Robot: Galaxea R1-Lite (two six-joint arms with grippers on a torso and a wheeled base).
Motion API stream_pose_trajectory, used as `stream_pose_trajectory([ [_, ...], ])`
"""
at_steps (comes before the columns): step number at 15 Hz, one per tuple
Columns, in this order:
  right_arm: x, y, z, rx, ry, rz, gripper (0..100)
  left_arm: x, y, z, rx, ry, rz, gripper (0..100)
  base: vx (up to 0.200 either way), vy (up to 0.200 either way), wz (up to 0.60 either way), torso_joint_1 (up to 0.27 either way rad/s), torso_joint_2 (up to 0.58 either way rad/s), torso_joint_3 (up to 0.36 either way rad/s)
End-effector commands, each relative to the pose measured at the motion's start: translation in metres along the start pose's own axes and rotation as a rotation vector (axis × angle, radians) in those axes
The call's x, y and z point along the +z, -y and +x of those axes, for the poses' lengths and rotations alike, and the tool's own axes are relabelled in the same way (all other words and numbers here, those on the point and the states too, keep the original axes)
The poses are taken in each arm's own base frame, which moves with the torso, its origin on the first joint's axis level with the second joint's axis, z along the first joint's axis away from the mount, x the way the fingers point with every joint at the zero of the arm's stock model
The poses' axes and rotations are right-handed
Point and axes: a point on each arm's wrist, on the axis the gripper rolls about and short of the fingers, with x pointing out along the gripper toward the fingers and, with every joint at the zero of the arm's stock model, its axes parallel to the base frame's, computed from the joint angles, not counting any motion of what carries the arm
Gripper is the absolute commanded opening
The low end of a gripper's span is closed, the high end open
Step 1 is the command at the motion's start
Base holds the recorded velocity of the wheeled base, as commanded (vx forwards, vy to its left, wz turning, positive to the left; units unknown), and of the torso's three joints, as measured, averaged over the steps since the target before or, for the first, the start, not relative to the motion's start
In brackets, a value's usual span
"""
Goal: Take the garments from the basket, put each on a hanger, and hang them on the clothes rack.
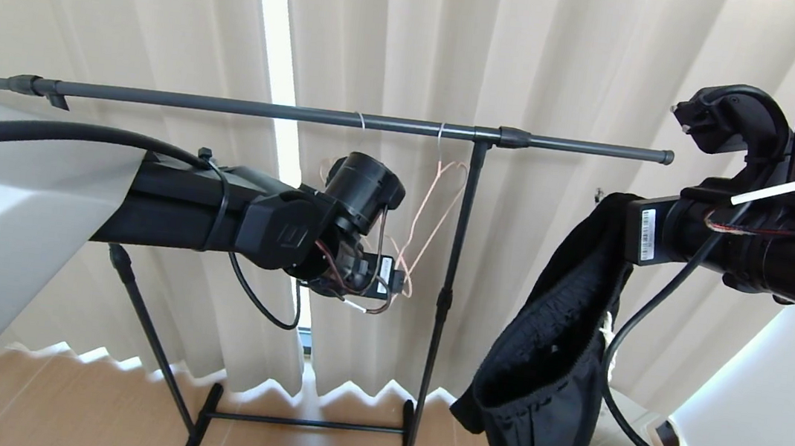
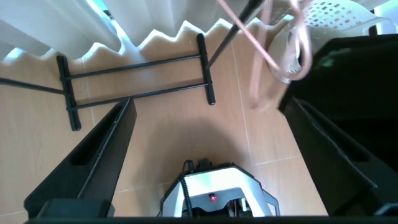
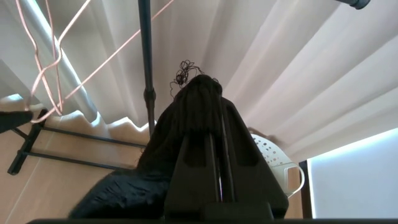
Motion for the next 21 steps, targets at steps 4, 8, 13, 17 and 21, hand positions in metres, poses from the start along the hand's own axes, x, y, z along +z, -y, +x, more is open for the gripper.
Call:
stream_pose_trajectory([
  [4,0.001,0.0,-0.001,0.0,0.003,0.003,0,-0.001,0.01,-0.015,-0.023,0.017,0.023,100,0.0,0.0,0.0,0.0,0.0,0.0],
  [8,0.0,0.0,0.0,0.0,0.002,0.002,0,0.012,-0.046,-0.026,0.075,0.032,0.014,100,0.0,0.0,0.0,0.0,0.0,0.0],
  [13,0.0,0.0,0.001,0.0,-0.002,-0.001,0,0.017,-0.058,0.013,0.096,0.08,0.064,100,0.0,0.0,0.0,0.0,0.0,0.0],
  [17,0.0,0.0,-0.001,0.0,0.002,0.002,0,0.0,-0.016,0.027,0.047,0.066,0.147,100,0.0,0.0,0.0,0.0,0.0,0.0],
  [21,0.001,0.0,-0.001,0.0,0.006,0.004,0,-0.001,0.01,0.014,-0.008,0.095,0.178,100,0.0,0.0,0.0,0.0,0.0,0.0],
])
